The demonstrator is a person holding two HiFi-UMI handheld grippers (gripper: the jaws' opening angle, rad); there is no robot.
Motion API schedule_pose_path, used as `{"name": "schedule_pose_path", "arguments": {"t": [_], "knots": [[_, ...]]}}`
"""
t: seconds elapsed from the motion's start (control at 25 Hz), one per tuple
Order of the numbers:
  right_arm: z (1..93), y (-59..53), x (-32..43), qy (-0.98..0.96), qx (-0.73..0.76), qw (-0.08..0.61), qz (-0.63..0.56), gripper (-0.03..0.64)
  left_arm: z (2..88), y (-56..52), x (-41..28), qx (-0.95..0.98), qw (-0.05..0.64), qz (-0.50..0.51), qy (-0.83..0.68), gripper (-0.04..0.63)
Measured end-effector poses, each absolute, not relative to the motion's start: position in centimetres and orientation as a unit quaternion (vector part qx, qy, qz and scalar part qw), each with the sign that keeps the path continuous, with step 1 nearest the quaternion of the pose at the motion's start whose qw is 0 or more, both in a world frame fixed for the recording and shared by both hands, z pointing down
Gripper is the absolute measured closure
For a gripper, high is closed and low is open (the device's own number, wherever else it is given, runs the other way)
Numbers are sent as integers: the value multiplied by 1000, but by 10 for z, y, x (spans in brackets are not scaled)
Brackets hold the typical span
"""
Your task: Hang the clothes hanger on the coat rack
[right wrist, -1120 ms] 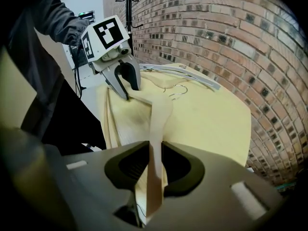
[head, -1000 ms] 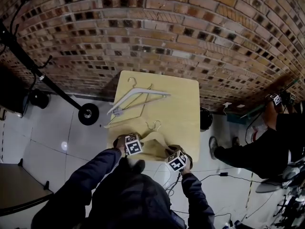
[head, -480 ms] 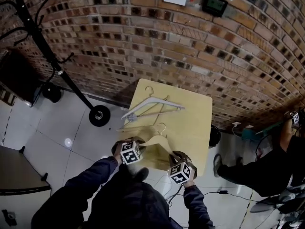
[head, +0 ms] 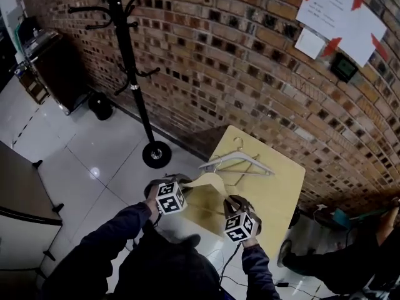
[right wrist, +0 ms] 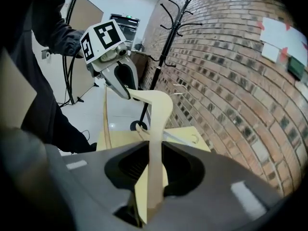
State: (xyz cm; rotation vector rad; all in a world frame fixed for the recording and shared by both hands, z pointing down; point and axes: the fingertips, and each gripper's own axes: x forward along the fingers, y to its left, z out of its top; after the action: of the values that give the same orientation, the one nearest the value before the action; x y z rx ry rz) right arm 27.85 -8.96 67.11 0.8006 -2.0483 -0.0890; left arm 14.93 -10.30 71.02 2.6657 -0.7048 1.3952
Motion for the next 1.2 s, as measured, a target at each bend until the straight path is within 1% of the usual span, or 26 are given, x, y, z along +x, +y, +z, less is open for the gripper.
{"name": "schedule_pose_path", "arguments": {"t": [0.44,0.64,0.96,1.2], "knots": [[589,-129,54,-844,289,433,-131,527,625,-128,-76,840,-13,430,-331,500],[549,-147,-23,-843,295,416,-171,526,583,-144,-153,830,-49,419,-364,500],[505,-176,-88,-843,290,402,-210,526,536,-167,-218,817,-82,405,-403,500],[458,-232,-120,-836,305,382,-250,526,488,-224,-251,804,-128,393,-428,500]]}}
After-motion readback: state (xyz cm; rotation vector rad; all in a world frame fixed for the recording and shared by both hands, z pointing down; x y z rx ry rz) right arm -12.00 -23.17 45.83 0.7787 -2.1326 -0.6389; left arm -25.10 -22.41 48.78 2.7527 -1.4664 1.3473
